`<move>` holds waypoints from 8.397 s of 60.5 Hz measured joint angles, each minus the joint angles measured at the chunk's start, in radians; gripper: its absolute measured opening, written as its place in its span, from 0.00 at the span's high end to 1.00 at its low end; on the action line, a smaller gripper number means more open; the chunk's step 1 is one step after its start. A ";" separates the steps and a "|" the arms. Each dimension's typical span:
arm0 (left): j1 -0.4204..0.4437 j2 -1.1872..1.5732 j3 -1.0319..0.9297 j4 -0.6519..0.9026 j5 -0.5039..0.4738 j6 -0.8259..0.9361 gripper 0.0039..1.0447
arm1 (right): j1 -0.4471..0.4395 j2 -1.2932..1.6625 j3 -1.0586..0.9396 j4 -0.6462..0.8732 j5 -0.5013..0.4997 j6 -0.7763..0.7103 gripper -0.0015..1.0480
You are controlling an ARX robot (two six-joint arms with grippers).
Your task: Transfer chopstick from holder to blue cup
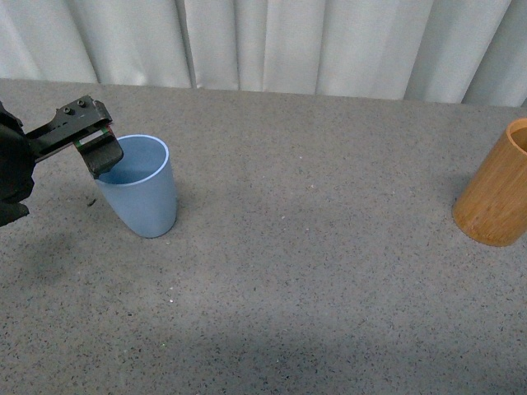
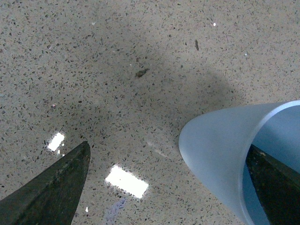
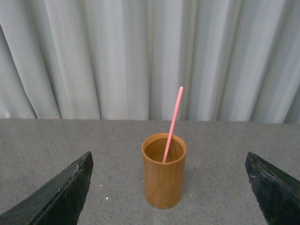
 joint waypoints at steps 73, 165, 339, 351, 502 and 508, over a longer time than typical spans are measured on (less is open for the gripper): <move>-0.199 0.018 0.024 0.030 0.078 0.031 0.97 | 0.000 0.000 0.000 0.000 0.000 0.000 0.09; -0.496 0.256 0.370 -0.159 -0.052 0.055 0.97 | 0.000 0.000 0.000 0.000 0.000 0.000 0.09; 0.168 -1.777 -0.752 -0.103 0.212 0.530 0.40 | -0.162 1.533 0.656 0.483 0.150 0.048 0.09; 0.164 -1.784 -0.755 -0.102 0.182 0.629 0.73 | -0.140 1.577 0.687 0.496 0.137 0.054 0.09; 0.164 -1.784 -0.755 -0.102 0.182 0.652 0.06 | -0.025 1.987 1.048 0.577 0.125 0.232 0.88; 0.164 -1.784 -0.755 -0.102 0.182 0.652 0.06 | -0.034 1.933 1.031 0.572 0.125 0.227 0.88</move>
